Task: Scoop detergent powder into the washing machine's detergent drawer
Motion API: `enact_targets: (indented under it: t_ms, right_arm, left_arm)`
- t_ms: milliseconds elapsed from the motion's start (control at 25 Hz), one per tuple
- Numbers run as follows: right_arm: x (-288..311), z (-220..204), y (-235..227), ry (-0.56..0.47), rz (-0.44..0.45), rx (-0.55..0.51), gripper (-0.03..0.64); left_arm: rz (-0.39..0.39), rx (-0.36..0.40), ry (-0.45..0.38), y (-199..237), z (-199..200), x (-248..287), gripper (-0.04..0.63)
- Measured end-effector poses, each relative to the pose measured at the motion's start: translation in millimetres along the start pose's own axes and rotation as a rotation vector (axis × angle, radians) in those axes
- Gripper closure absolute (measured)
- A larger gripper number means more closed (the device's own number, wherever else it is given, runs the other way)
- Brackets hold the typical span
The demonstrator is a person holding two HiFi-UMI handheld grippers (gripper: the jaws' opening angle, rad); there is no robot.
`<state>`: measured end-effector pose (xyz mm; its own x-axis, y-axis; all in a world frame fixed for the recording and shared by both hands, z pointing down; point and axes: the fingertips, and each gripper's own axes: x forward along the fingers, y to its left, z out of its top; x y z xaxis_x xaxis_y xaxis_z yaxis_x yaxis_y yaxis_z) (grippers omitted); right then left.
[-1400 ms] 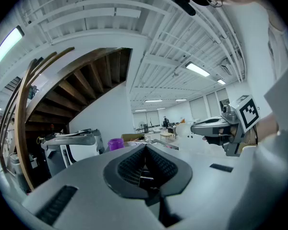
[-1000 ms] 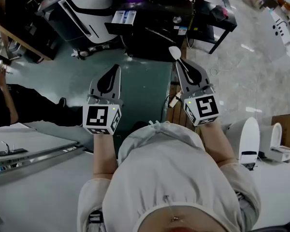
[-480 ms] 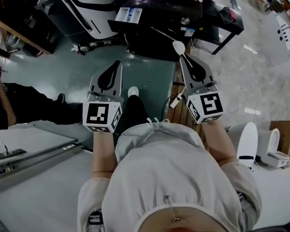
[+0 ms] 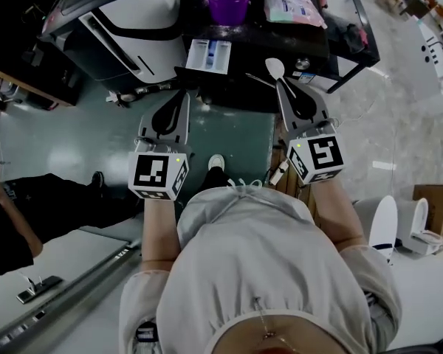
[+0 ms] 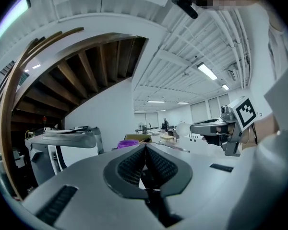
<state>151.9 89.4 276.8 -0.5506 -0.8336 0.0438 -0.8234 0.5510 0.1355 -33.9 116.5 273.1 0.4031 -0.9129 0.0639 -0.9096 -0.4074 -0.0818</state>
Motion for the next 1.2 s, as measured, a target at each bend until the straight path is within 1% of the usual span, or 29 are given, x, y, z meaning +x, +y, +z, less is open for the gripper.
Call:
enact_targets:
  t_ms: [240, 480, 640, 760, 880, 960, 1080, 1200]
  right_arm:
    - [115, 6, -9, 0.029, -0.045, -0.007, 0.609]
    - [198, 2, -27, 0.077, -0.050, 0.008, 0.609]
    - [241, -7, -49, 0.104, -0.047, 0.002, 0.609]
    - [274, -17, -69, 0.134, -0.027, -0.006, 0.607]
    - [305, -31, -89, 0.192, 0.006, -0.016, 0.607]
    - [325, -41, -102, 0.237, 0.035, -0.024, 0.607]
    - [352, -55, -123, 0.300, 0.068, -0.042, 0.607]
    - [374, -64, -144, 0.359, 0.089, -0.079, 0.607]
  left_arm:
    - [-0.071, 0.009, -0.010, 88, -2, 75, 0.574]
    - [-0.093, 0.007, 0.005, 148, -8, 136, 0.574]
    - [-0.098, -0.003, 0.016, 169, -15, 172, 0.574]
    - [-0.098, -0.003, 0.021, 177, -21, 198, 0.574]
    - [-0.103, 0.004, 0.022, 179, -23, 225, 0.574]
    - [-0.101, 0.007, 0.039, 182, -27, 242, 0.574]
    - [-0.089, -0.006, 0.041, 185, -31, 267, 0.574]
    - [-0.079, -0.008, 0.106, 187, -42, 285, 0.574]
